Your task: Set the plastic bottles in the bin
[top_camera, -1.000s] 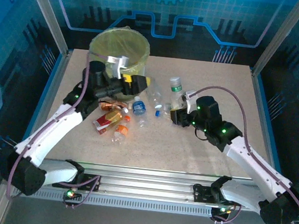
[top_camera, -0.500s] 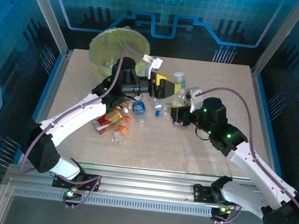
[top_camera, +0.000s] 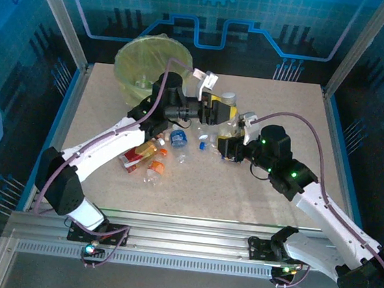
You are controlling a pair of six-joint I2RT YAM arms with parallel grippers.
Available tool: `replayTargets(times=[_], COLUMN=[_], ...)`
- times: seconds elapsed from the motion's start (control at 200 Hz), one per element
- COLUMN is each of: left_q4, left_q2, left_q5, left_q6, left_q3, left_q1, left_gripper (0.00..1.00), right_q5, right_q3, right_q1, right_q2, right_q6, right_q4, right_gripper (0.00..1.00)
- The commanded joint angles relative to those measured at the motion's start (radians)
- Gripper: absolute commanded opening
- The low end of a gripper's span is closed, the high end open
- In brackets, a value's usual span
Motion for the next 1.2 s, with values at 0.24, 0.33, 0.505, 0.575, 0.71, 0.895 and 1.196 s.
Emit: replayTargets(times=[0.24,0.33,0.505,0.575,0.71,0.895,1.196], left_q4=[0.120,0.137,0.126,0.101,0.039,-0.061,-0.233], left_q2=[0.040,0.048,0.038,0.021,-0.023,-0.102,-0.240], left_q5=[0.032,0.038,0.030,0.016,-0.025,-0.111,-0.313], left_q6=[-0.049,-0.060,-0.039,-0.015,0.032,0.088,0.254], left_q3=[0.033,0.033,0.030,0.029,0.020,-0.002,0.034], left_q1=[-0.009,-0.009,-0.007,0.000,0.026,0.102,0.257], left_gripper=[0.44,0.34,0.23,0.21,0.19,0.16,0.12], right_q5=[-0.035,-0.030,-0.003,0.007,0.019,0.039,0.054], right_q3=[0.004,0.002,0.001,-0.001,-0.003,0.007,0.015], right_q1=[-0.008,-0.008,-0.007,-0.006,-0.007,-0.006,-0.006], right_q2=[0.004,0.005,0.003,-0.005,-0.023,-0.032,-0.013], right_q6=[0.010,0.010,0.011,0.009,0.003,-0.001,0.017], right_q4=[0.033,0.028,0.004,-0.005,-0.022,-0.061,-0.080], right_gripper=[0.32,0.39,0.80,0.99,1.00,1.00,1.00])
